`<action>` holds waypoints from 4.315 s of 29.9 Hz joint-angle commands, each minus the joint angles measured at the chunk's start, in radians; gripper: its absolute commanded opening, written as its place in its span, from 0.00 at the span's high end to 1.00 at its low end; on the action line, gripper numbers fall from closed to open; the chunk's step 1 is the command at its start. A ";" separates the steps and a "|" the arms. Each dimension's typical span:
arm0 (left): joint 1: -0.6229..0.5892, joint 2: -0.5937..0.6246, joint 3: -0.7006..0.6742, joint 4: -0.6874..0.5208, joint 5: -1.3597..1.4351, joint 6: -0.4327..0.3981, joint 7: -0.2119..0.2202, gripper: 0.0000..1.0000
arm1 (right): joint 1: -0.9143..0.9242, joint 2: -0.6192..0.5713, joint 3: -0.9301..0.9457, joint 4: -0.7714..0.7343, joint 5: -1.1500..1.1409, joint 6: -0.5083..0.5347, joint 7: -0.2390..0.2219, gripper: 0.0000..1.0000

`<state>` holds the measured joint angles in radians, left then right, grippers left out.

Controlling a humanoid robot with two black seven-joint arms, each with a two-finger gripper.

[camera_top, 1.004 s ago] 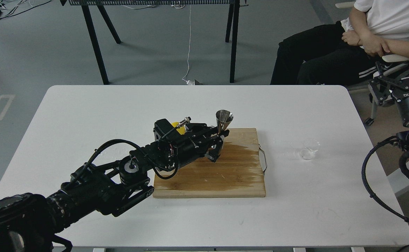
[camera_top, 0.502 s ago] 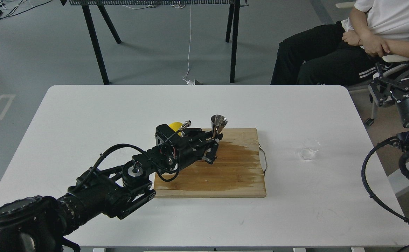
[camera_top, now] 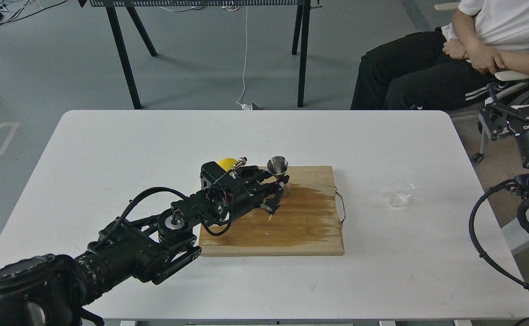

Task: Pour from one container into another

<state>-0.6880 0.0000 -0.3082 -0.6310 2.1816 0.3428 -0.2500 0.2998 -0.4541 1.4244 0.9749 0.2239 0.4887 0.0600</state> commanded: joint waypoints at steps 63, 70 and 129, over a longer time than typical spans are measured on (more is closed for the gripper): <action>0.169 0.271 -0.012 -0.281 0.000 0.059 -0.040 0.19 | -0.022 -0.005 0.005 -0.002 0.002 0.000 -0.003 0.00; 0.170 0.472 -0.012 -0.483 -0.018 0.044 -0.058 0.20 | -0.022 -0.020 0.016 -0.093 -0.003 0.000 -0.002 0.00; 0.044 0.407 -0.545 -0.157 -2.126 -0.677 -0.180 0.00 | -0.160 0.247 -0.214 -0.047 0.275 -0.503 -0.104 0.00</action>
<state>-0.6449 0.4069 -0.8529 -0.7859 0.0552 -0.3348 -0.4295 0.1107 -0.2317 1.2103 0.9809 0.5021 -0.0153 -0.0455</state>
